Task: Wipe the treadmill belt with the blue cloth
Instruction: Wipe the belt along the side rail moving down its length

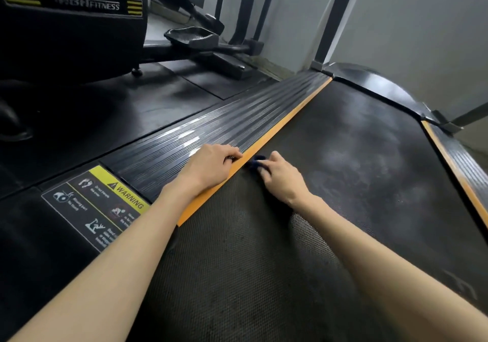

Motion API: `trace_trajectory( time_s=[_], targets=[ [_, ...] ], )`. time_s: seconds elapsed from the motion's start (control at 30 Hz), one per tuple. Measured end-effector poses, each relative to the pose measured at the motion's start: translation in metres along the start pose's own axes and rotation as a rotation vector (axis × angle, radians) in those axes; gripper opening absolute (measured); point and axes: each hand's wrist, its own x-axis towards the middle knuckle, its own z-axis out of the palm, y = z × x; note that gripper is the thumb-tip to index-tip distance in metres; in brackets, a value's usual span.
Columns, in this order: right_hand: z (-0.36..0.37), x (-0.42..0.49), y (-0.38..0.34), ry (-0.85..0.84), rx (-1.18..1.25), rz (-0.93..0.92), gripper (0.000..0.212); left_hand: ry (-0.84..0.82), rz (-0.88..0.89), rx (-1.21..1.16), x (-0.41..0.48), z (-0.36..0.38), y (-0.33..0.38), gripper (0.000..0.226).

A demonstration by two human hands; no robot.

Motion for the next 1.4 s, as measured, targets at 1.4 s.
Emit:
trace_trajectory(
  time_s=[1.4],
  targets=[
    [0.000,-0.040,-0.025,0.097,-0.016,0.121,0.030,-0.036,-0.031,-0.028,-0.050,-0.031,0.003,0.041]
  ],
)
